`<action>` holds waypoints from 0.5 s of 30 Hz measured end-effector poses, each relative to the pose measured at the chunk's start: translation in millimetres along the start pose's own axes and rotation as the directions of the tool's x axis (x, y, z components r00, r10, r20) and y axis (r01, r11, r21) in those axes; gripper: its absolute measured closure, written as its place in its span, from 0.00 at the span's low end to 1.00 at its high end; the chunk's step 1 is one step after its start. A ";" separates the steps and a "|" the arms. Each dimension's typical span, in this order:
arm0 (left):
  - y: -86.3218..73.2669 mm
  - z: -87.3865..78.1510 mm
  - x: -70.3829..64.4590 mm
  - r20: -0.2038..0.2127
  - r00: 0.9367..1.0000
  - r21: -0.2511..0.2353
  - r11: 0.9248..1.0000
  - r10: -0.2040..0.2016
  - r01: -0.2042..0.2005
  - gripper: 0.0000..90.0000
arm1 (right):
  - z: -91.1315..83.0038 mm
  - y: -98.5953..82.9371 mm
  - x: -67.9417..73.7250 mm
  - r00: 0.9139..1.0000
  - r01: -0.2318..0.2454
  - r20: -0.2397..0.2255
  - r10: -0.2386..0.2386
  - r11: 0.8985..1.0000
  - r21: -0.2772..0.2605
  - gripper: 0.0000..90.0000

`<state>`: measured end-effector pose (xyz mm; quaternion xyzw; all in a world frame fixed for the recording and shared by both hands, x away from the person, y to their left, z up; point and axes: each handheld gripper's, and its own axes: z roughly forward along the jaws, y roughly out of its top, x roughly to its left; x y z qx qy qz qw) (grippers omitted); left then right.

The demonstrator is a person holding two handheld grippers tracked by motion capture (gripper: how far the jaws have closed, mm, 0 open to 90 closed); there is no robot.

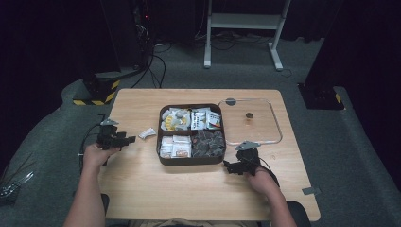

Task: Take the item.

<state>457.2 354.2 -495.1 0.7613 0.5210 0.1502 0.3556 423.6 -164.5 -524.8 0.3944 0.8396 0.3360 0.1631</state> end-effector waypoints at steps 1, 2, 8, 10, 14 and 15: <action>-1.1 -0.1 1.3 -0.012 1.000 0.007 1.000 0.005 -0.005 0.44 | 0.0 0.0 0.0 1.000 0.000 0.000 0.000 1.000 0.000 0.09; -2.4 0.0 2.5 -0.020 1.000 0.014 1.000 0.005 -0.005 0.44 | 0.1 0.1 0.0 1.000 0.000 0.000 0.000 1.000 0.000 0.09; -10.0 0.9 9.6 -0.073 0.997 0.014 1.000 0.022 -0.021 0.40 | 0.4 0.4 -0.1 1.000 0.001 0.001 -0.001 1.000 0.000 0.09; -11.6 1.5 12.1 -0.091 0.995 0.015 0.999 0.032 -0.030 0.37 | 0.7 0.6 0.0 1.000 -0.001 0.000 0.001 1.000 0.000 0.09; -17.3 5.8 17.5 -0.131 0.991 0.054 0.998 0.033 -0.026 0.36 | 0.8 0.9 0.2 1.000 -0.004 0.000 0.004 1.000 0.001 0.09; -19.1 7.1 18.7 -0.147 0.989 0.059 0.998 0.031 -0.023 0.34 | 0.9 1.0 0.3 1.000 -0.005 0.000 0.005 1.000 0.001 0.09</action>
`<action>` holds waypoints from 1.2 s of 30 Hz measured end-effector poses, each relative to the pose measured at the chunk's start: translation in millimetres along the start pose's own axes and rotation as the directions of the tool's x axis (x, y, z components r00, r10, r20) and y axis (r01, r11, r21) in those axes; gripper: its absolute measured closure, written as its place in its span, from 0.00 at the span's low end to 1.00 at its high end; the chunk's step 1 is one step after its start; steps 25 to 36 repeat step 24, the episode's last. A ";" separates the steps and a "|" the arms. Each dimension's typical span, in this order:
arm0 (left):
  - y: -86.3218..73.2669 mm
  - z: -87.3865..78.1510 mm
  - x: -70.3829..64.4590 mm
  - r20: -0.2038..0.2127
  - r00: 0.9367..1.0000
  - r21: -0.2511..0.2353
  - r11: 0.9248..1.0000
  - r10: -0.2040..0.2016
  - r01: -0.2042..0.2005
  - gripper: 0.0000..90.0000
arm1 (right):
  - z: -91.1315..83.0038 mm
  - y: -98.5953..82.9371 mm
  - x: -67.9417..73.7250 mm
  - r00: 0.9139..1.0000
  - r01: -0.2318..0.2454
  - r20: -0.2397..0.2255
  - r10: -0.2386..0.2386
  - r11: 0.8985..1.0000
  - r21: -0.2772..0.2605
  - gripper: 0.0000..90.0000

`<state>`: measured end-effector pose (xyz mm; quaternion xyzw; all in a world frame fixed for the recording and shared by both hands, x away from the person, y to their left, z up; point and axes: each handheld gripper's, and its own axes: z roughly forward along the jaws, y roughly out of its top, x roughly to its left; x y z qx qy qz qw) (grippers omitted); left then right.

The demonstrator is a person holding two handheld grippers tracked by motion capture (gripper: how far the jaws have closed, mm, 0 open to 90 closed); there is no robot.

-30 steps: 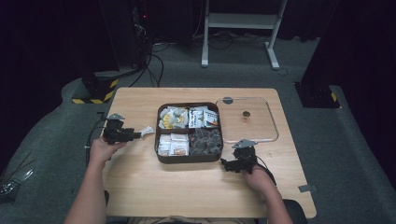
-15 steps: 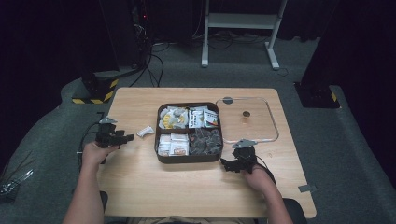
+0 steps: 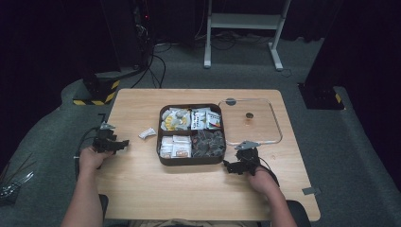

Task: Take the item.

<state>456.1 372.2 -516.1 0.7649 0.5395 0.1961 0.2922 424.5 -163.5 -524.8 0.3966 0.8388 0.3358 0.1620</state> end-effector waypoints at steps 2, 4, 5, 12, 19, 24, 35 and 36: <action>-2.5 0.9 0.3 -0.008 1.000 -0.019 1.000 -0.012 0.012 0.32 | 0.1 0.2 0.0 1.000 0.000 0.001 0.000 1.000 0.001 0.09; -5.9 3.4 -1.1 -0.001 1.000 -0.052 0.999 -0.008 0.008 0.25 | 0.1 0.2 -0.1 1.000 0.001 0.000 -0.001 1.000 0.002 0.09; -5.9 3.4 -1.1 -0.001 1.000 -0.052 0.999 -0.008 0.008 0.20 | 0.1 0.2 -0.1 1.000 0.001 0.000 -0.001 1.000 0.002 0.09; -9.3 9.4 -5.1 -0.024 1.000 -0.105 0.994 -0.013 0.011 0.16 | 0.1 0.2 -0.1 1.000 0.001 0.000 -0.001 1.000 0.001 0.09; -6.1 12.8 -12.4 -0.107 0.991 -0.085 0.993 -0.086 0.078 0.06 | 0.1 0.2 -0.1 1.000 0.001 0.000 -0.001 1.000 0.001 0.09; -5.3 14.3 -15.4 -0.152 0.978 -0.074 0.988 -0.144 0.134 0.00 | 0.1 0.2 -0.1 1.000 0.000 0.000 0.000 1.000 0.001 0.09; -5.3 14.3 -15.4 -0.152 0.978 -0.074 0.988 -0.144 0.134 0.00 | 0.1 0.2 -0.1 1.000 0.000 0.000 0.000 1.000 0.001 0.09; -5.3 14.3 -15.4 -0.152 0.978 -0.074 0.988 -0.144 0.134 0.00 | 0.1 0.2 -0.1 1.000 0.000 0.000 0.000 1.000 0.001 0.09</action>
